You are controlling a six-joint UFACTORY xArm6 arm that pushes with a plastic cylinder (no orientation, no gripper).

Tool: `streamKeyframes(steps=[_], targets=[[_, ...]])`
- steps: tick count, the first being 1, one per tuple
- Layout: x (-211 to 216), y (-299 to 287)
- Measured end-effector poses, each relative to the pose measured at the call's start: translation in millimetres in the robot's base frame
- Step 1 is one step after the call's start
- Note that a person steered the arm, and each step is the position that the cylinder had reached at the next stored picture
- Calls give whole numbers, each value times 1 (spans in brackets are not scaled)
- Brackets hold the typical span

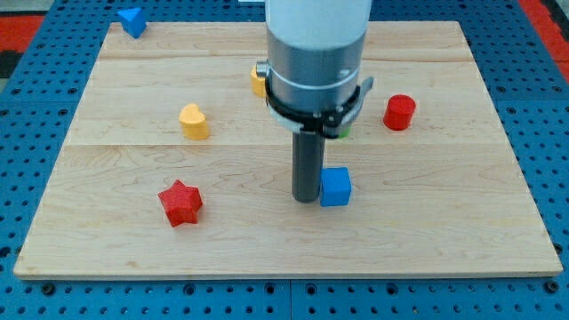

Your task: Slide the red star towards up

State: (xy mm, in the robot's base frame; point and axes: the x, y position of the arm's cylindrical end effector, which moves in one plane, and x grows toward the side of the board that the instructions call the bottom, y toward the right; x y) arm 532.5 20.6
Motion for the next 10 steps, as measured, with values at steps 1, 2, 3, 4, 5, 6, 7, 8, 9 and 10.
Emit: streamKeyframes(steps=[1, 2, 3, 4, 5, 6, 7, 8, 9, 10], targets=[[27, 0], [27, 0], [32, 0], [39, 0], [39, 0], [47, -7], [53, -56], [53, -114], [40, -146], [6, -149]])
